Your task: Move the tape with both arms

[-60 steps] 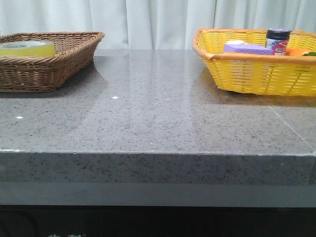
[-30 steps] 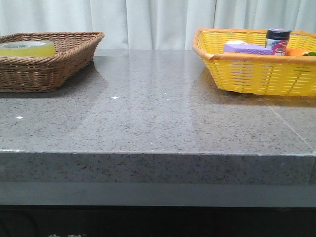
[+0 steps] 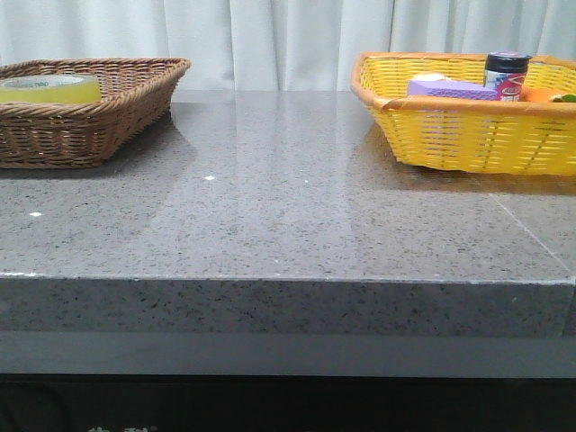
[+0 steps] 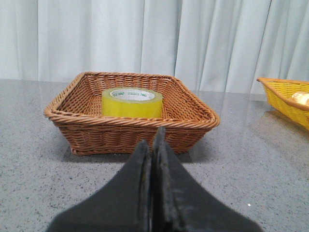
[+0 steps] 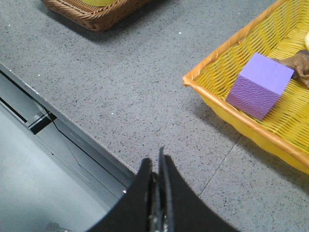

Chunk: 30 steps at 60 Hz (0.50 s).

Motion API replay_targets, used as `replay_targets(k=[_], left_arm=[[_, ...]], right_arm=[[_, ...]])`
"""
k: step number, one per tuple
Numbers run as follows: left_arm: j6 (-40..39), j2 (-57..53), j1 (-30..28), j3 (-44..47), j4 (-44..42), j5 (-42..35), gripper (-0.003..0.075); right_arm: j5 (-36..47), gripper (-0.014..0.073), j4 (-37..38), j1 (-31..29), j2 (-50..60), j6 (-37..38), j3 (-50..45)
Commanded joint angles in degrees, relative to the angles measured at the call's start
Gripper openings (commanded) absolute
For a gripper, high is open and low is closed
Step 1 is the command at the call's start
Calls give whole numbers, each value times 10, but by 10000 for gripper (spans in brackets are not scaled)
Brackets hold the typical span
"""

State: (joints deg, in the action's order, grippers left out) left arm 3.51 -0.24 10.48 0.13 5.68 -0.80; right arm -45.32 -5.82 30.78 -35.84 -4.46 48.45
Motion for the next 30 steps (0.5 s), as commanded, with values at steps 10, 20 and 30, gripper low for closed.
replay_targets(k=[10,20,30], left_arm=[[2,-11,-38,5,3,-51,-20],[2,-11,-43,5,3,-52,-20],[2,-11,-43,5,3,-56,-20]], right_arm=[[37,-68,-2,-2,0,1,15],[37,-68,-2,-2,0,1,15],[37,-68,-2,-2,0,1,15]])
